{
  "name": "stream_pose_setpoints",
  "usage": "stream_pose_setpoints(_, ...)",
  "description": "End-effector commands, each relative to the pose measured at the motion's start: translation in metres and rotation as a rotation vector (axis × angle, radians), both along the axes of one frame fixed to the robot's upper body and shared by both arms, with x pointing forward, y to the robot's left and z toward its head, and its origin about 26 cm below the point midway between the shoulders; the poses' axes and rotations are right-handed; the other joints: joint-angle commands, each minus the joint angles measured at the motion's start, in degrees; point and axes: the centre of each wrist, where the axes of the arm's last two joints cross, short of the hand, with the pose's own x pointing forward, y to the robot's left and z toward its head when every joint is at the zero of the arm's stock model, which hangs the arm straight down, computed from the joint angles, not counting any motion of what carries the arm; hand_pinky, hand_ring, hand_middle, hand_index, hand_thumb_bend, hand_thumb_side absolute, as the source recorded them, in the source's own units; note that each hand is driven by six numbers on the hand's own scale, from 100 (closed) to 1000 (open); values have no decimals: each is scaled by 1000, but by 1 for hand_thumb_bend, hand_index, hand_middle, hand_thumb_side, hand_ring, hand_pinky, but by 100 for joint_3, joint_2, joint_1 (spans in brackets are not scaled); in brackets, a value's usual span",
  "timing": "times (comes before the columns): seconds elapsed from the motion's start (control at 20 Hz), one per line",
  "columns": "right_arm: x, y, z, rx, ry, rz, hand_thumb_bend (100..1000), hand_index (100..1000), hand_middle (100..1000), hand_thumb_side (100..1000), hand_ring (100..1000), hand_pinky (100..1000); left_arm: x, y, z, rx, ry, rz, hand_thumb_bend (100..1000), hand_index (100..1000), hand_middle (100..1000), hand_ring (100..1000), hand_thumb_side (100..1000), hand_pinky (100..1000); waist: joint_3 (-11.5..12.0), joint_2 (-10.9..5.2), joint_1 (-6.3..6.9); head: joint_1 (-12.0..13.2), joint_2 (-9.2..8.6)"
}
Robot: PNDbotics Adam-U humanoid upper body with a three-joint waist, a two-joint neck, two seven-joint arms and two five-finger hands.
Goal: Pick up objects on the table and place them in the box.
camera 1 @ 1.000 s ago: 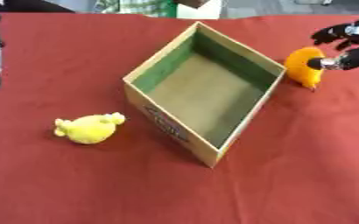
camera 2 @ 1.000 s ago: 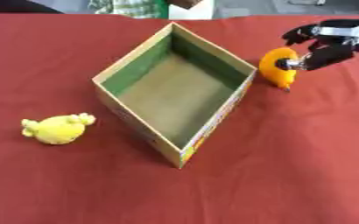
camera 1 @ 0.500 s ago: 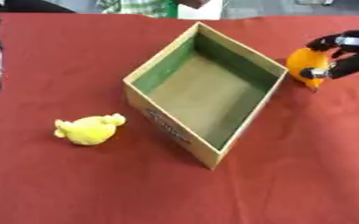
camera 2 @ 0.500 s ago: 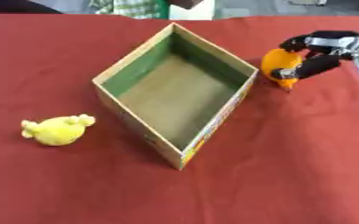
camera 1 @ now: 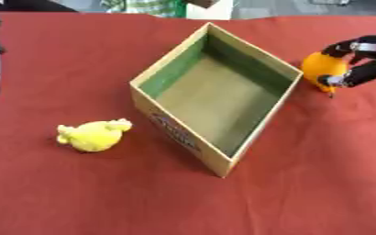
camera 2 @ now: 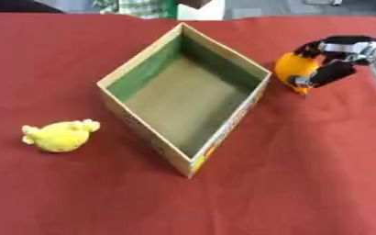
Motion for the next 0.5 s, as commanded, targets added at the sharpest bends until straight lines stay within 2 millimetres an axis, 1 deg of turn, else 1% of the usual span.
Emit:
stream_pose_setpoints(0.05, 1, -2, 10, -55, -43, -29, 247, 1000, 852, 534, 951, 871, -3, -1, 8, 13, -29, -10, 100, 777, 730, 724, 601, 540, 11, -93, 3, -38, -98)
stream_pose_setpoints(0.2, 3, 0, 6, -100, -56, -45, 244, 989, 837, 525, 938, 865, -3, -1, 8, 12, -29, -12, 100, 776, 731, 725, 601, 540, 20, -81, 0, -52, -113)
stream_pose_setpoints(0.3, 5, 0, 3, -121, -63, -49, 218, 961, 813, 505, 925, 857, -3, -1, 8, 11, -29, -12, 100, 772, 731, 725, 601, 540, 26, -74, 1, -57, -118)
stream_pose_setpoints(0.4, 6, 2, 1, -129, -72, -47, 189, 920, 774, 482, 911, 844, -3, -1, 8, 11, -28, -13, 100, 770, 731, 725, 600, 540, 31, -70, 3, -59, -117)
stream_pose_setpoints(0.45, 6, 2, 0, -130, -78, -45, 152, 880, 741, 453, 888, 832, -3, -1, 8, 10, -28, -13, 100, 769, 731, 726, 599, 540, 32, -69, 3, -61, -113)
stream_pose_setpoints(0.5, 6, 3, 0, -131, -84, -43, 138, 857, 717, 447, 874, 822, -3, -1, 8, 10, -28, -13, 100, 768, 731, 726, 597, 540, 33, -68, 3, -61, -110)
